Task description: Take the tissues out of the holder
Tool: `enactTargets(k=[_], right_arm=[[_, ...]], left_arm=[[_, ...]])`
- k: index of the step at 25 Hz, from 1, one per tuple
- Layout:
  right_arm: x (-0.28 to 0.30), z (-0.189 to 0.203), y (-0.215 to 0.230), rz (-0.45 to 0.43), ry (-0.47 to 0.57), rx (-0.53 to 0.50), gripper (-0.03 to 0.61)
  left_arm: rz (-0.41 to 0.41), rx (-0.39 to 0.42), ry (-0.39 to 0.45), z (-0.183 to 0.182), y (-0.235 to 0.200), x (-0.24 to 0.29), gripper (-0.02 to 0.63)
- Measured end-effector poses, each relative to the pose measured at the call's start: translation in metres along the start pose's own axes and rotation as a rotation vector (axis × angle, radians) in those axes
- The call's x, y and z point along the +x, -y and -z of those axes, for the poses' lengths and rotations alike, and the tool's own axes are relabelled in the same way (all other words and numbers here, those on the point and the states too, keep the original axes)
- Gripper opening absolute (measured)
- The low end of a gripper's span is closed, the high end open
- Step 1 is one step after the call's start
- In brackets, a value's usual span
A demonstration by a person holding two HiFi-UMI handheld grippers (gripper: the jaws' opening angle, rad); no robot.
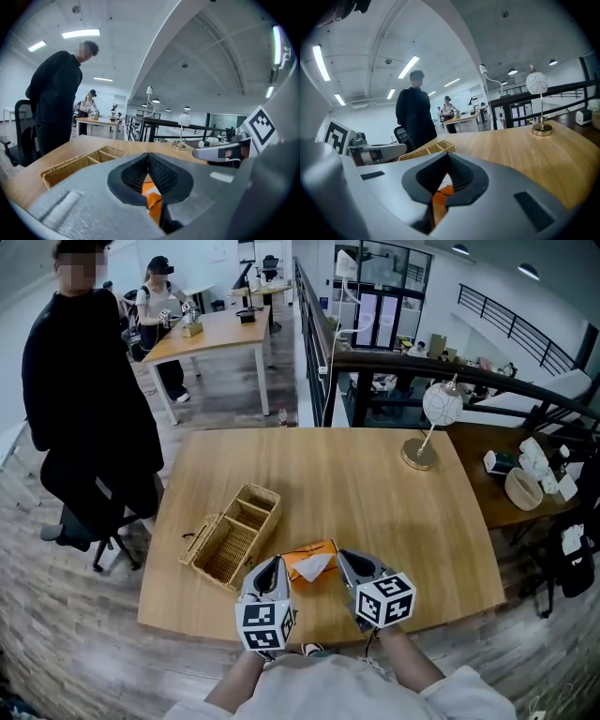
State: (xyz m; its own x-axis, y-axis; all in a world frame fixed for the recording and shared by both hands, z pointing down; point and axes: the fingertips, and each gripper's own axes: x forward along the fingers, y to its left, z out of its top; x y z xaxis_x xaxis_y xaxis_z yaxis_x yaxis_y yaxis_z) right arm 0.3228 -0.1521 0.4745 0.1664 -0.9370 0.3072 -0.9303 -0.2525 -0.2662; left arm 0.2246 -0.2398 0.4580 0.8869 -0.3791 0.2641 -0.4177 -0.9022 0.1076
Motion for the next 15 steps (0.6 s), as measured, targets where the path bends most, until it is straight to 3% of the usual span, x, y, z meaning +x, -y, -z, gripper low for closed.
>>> enactTargets(k=[15], right_arm=[[-0.0066, 0.0053, 0.0071, 0.058, -0.004, -0.005, 0.003]], left_arm=[[0.019, -0.015, -0.014, 0.006, 0.0041, 0.01, 0.01]])
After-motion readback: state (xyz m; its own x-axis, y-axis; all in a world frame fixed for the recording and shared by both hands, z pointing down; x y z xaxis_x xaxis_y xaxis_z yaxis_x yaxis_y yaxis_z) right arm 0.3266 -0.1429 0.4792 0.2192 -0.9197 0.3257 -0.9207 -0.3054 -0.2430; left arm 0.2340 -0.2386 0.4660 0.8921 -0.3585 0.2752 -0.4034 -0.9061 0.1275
